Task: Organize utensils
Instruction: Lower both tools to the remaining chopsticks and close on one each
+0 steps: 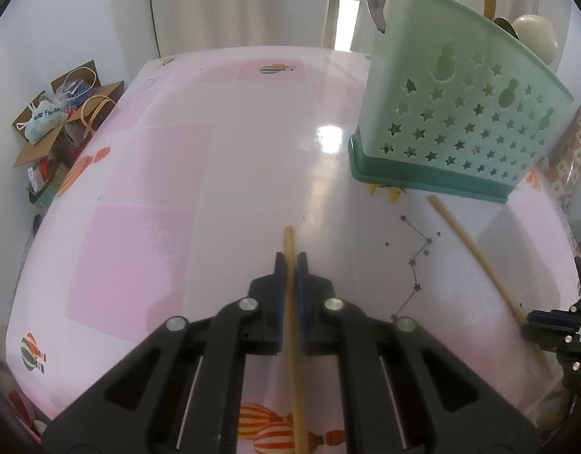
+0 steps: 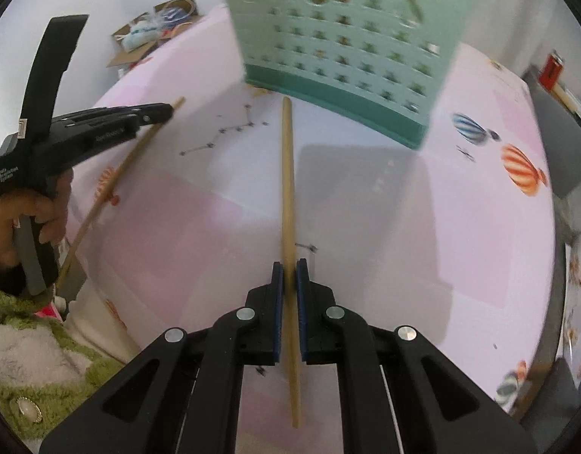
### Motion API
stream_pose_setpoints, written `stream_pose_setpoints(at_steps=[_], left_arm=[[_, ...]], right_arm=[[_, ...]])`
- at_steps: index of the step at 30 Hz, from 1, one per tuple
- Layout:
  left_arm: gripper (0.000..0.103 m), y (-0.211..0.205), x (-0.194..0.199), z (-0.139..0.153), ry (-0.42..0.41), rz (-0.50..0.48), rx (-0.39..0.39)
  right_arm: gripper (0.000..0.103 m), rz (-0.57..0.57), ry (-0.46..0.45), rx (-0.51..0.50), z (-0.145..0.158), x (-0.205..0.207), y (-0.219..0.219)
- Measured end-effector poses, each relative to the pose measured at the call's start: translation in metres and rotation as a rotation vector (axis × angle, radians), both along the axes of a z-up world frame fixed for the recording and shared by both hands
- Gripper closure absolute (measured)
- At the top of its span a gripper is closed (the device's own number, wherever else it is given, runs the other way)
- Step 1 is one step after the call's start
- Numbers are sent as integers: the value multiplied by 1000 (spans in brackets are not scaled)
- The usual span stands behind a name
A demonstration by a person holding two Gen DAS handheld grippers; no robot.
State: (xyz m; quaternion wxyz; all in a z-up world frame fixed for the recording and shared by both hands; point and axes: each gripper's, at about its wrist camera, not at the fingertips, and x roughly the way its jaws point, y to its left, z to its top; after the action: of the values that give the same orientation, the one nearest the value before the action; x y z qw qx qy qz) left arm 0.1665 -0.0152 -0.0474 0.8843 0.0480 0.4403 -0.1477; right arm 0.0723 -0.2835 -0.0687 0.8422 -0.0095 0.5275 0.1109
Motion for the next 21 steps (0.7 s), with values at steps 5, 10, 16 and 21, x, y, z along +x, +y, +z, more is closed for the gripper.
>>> stream_pose_setpoints(at_steps=[5,10,16,21], left_arm=[[97,10,10,0,30,3,-82],[69,18,14,5,67,-37,-118],[71,17,19,3,64,-32,-20],[84,3,25,1,52,-73,80]], right_arm=[[95,-56,18,13,-2,-8,-12],[77,-66,17,23,-1,-3,-9],[74,-42,-38,12,3,23,7],[74,-51,-94,1,4,54,13]])
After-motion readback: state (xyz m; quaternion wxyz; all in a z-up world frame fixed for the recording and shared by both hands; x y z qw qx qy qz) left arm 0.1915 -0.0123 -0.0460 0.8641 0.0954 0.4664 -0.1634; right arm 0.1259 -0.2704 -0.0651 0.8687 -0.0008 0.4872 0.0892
